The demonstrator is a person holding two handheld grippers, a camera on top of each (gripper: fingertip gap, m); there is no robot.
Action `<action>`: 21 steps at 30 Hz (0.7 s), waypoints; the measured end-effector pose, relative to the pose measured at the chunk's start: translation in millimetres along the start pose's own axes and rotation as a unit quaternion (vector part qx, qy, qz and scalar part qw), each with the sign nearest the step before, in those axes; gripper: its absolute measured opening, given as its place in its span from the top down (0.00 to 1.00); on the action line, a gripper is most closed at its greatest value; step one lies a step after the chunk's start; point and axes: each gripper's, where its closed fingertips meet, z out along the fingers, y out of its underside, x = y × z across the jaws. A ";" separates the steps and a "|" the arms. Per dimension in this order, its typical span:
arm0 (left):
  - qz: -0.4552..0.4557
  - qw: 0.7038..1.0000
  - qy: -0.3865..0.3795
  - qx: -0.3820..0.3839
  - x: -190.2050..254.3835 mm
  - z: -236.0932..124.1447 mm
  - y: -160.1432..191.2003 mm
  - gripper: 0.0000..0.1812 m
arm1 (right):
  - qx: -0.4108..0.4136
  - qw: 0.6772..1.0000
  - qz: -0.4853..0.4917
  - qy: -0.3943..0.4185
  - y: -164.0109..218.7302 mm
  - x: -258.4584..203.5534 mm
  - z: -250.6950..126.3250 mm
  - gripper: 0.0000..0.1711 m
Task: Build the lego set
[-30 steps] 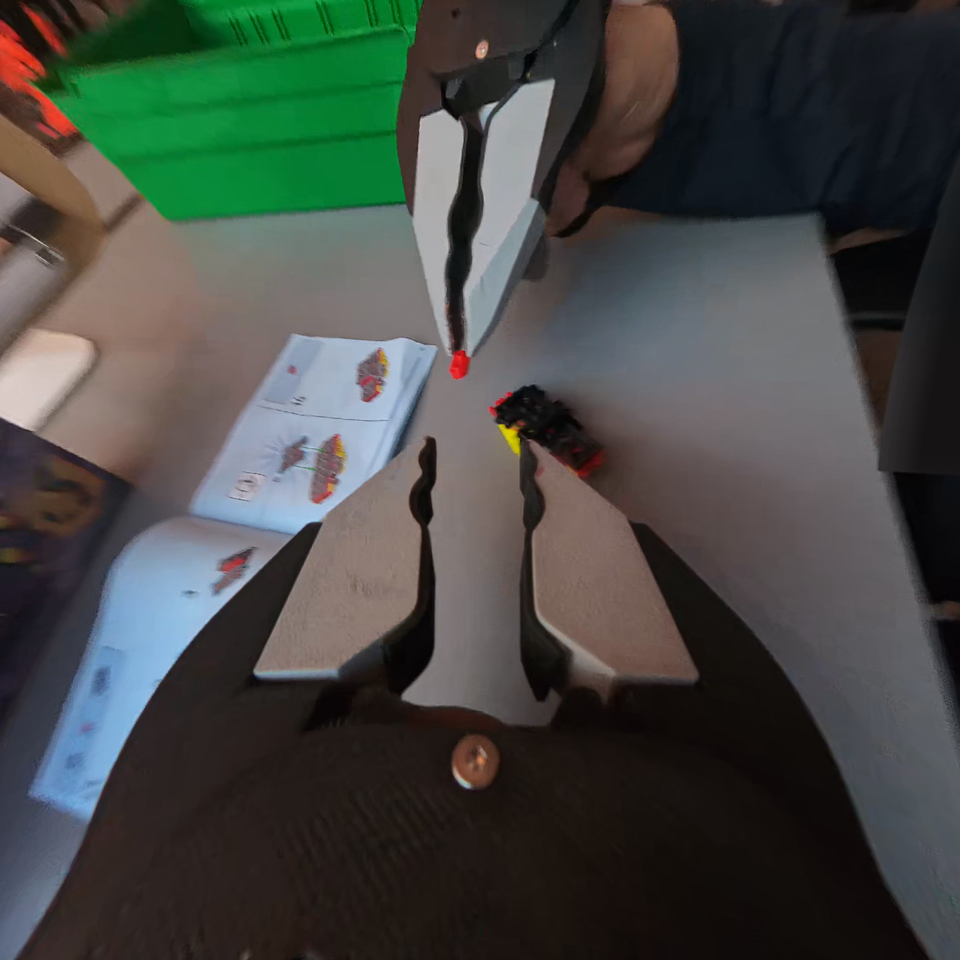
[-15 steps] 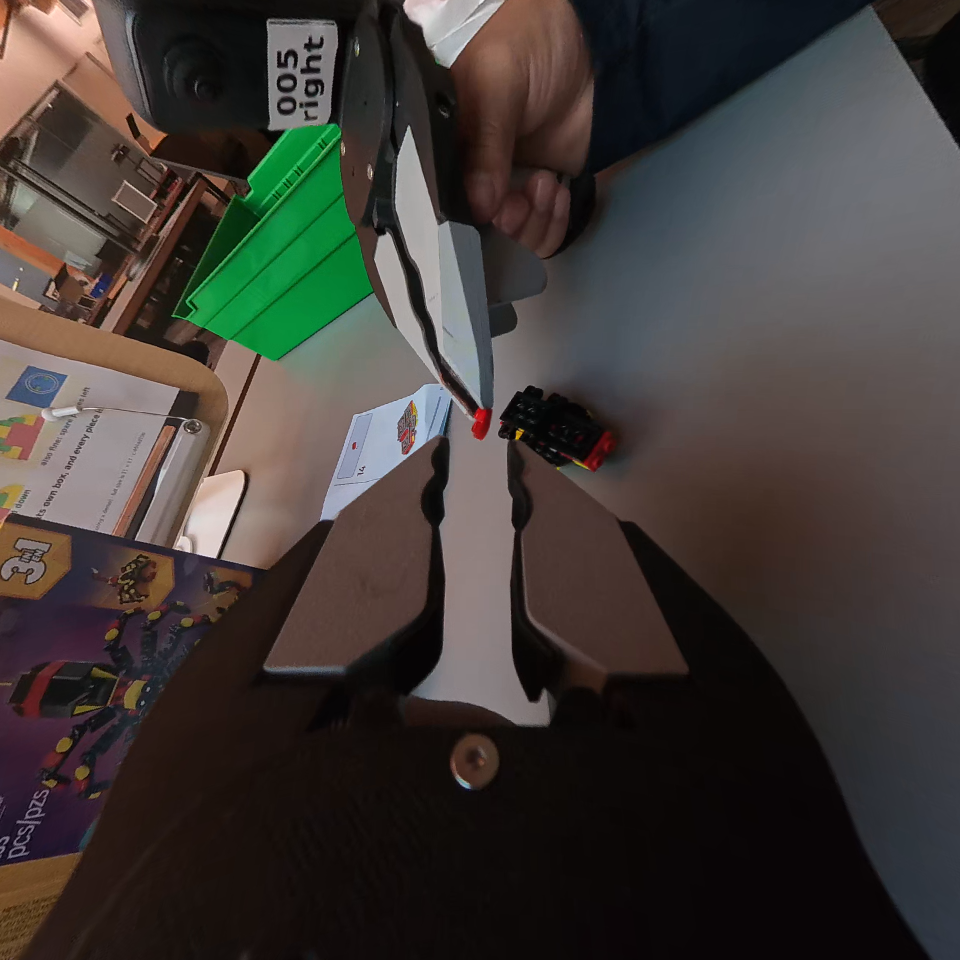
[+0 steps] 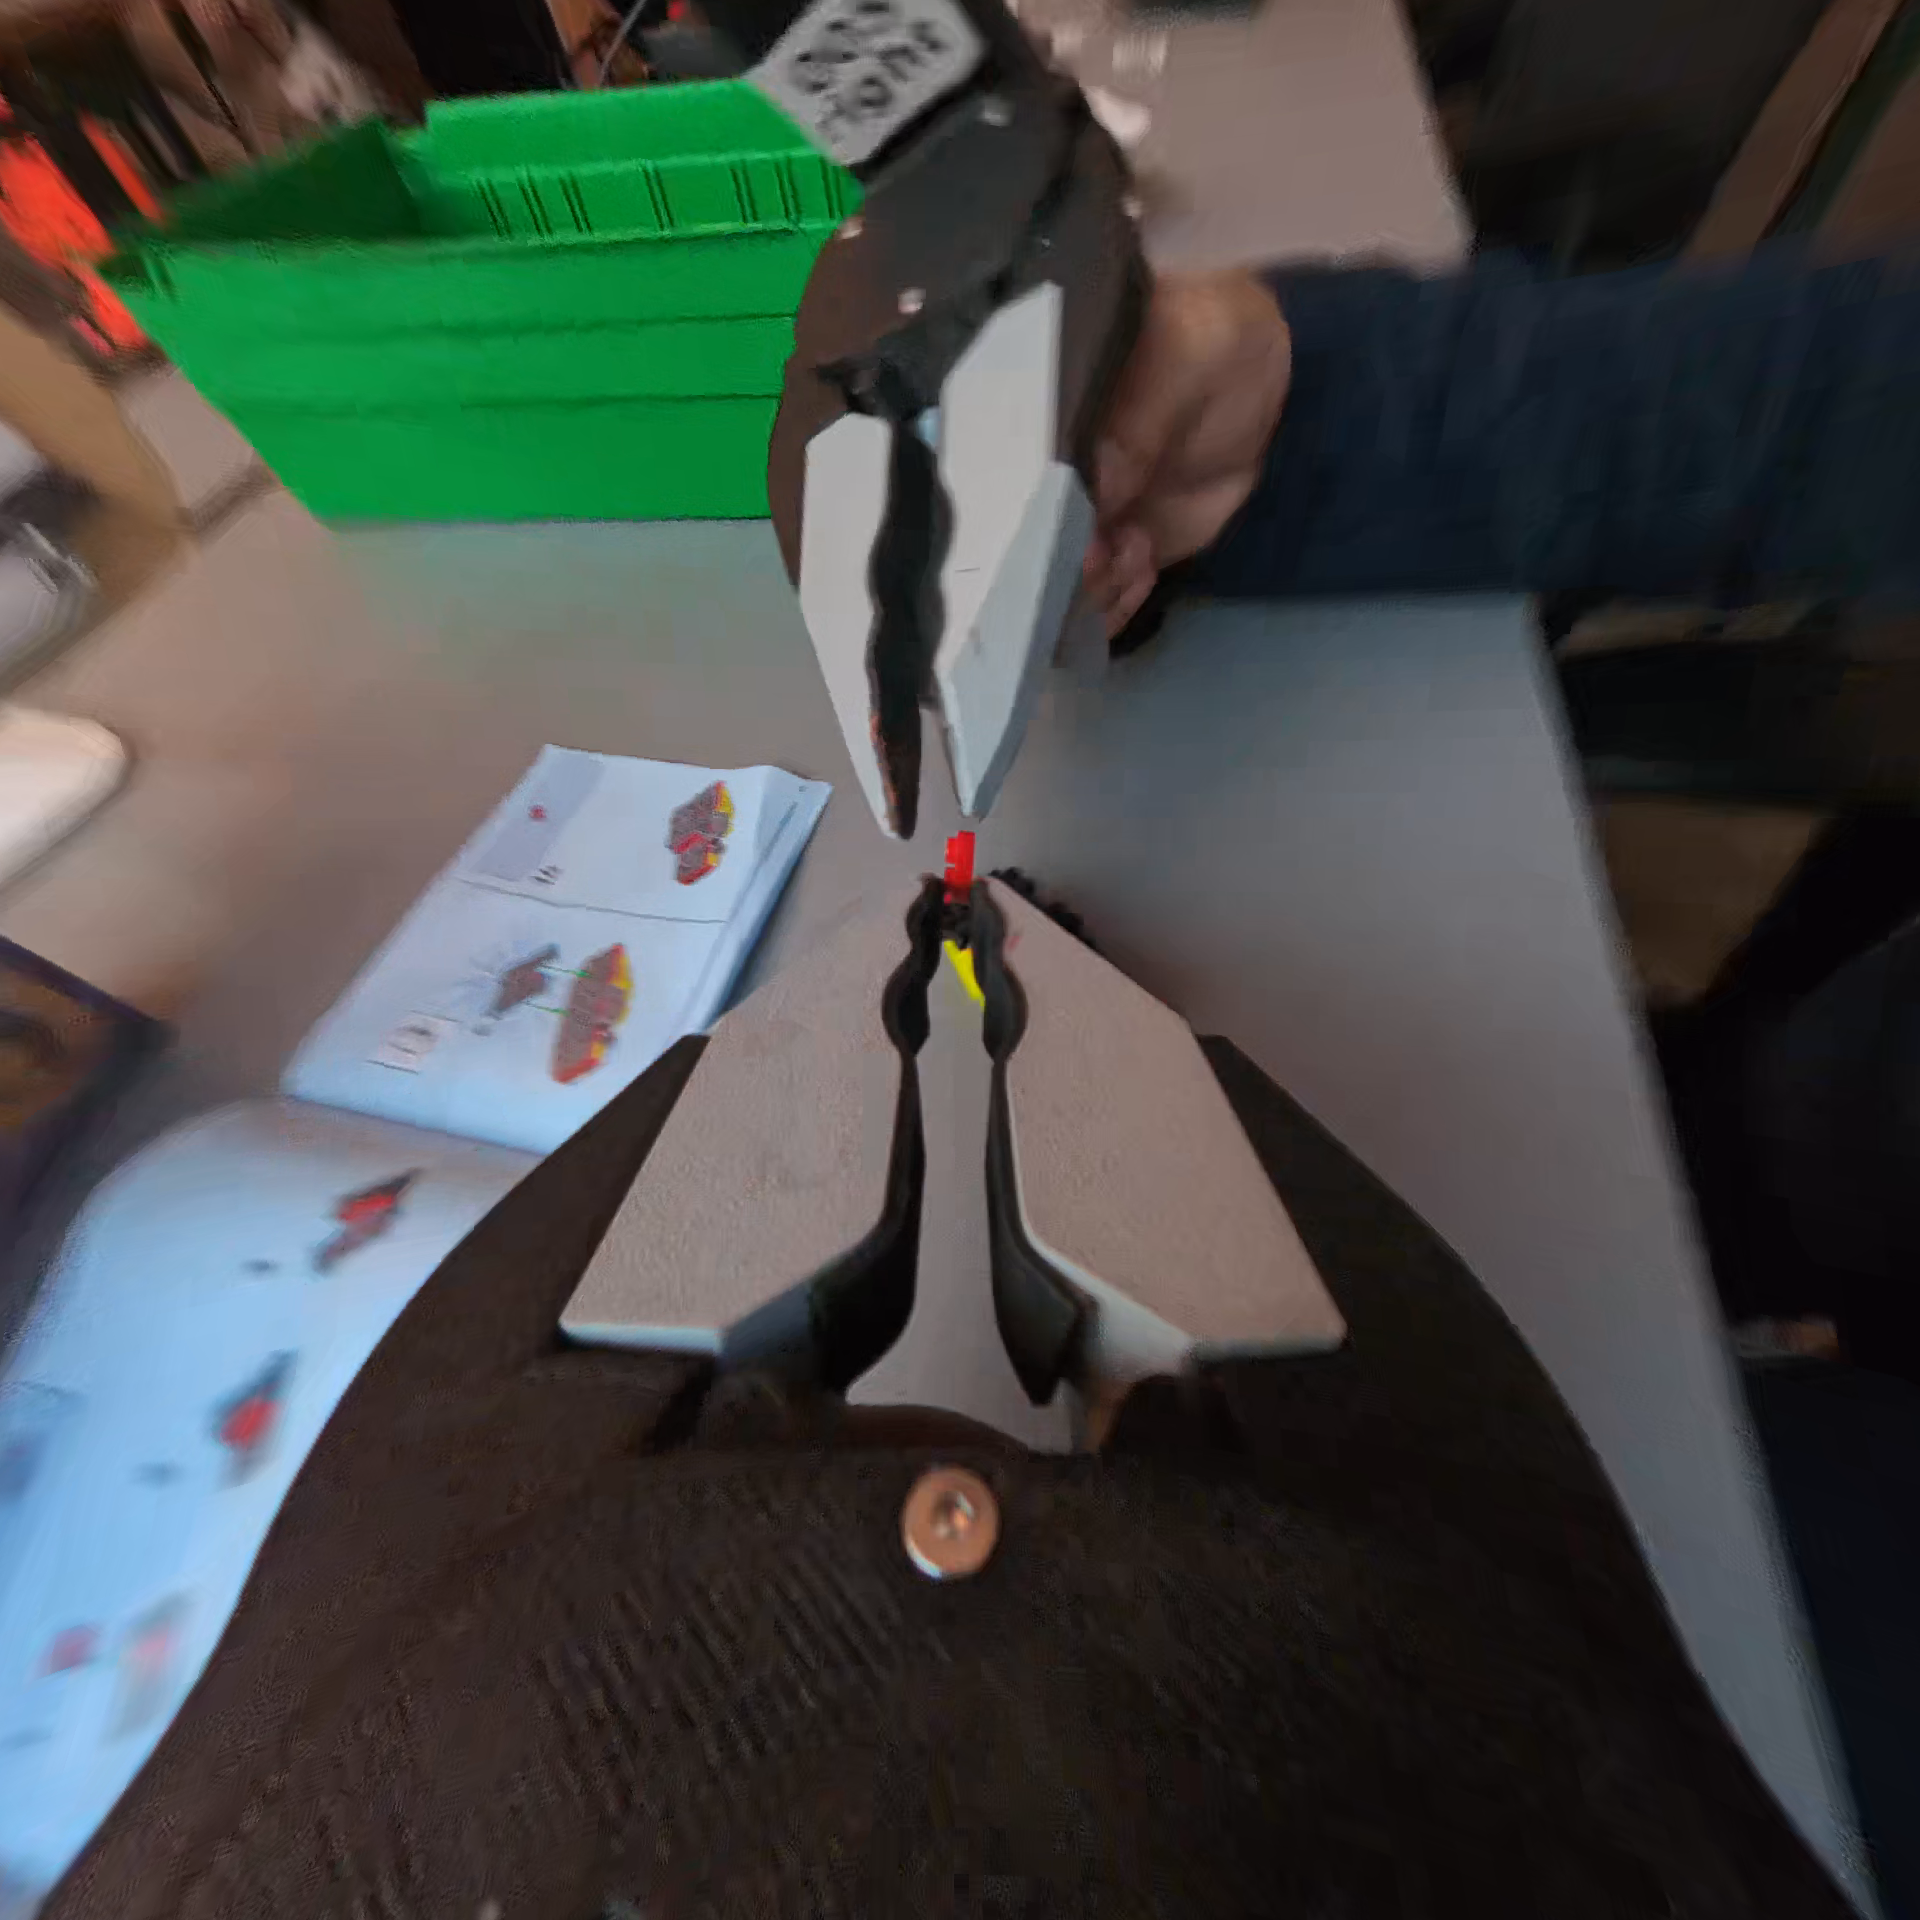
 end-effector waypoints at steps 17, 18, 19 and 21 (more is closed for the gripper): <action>-0.464 0.851 0.242 0.053 3.2 -10.1 -10.4 0.98 | -0.067 0.867 -0.431 0.242 -7.7 -9.2 9.2 0.95; -0.463 0.850 0.244 0.052 4.0 -10.2 -10.6 0.98 | -0.068 0.864 -0.435 0.244 -7.3 -8.6 9.0 0.95; -0.462 0.851 0.245 0.050 4.8 -10.1 -10.4 0.98 | -0.069 0.861 -0.440 0.246 -7.4 -8.9 8.9 0.97; -0.462 0.851 0.246 0.048 5.6 -9.9 -10.1 0.98 | -0.069 0.859 -0.443 0.245 -7.5 -10.0 9.5 0.97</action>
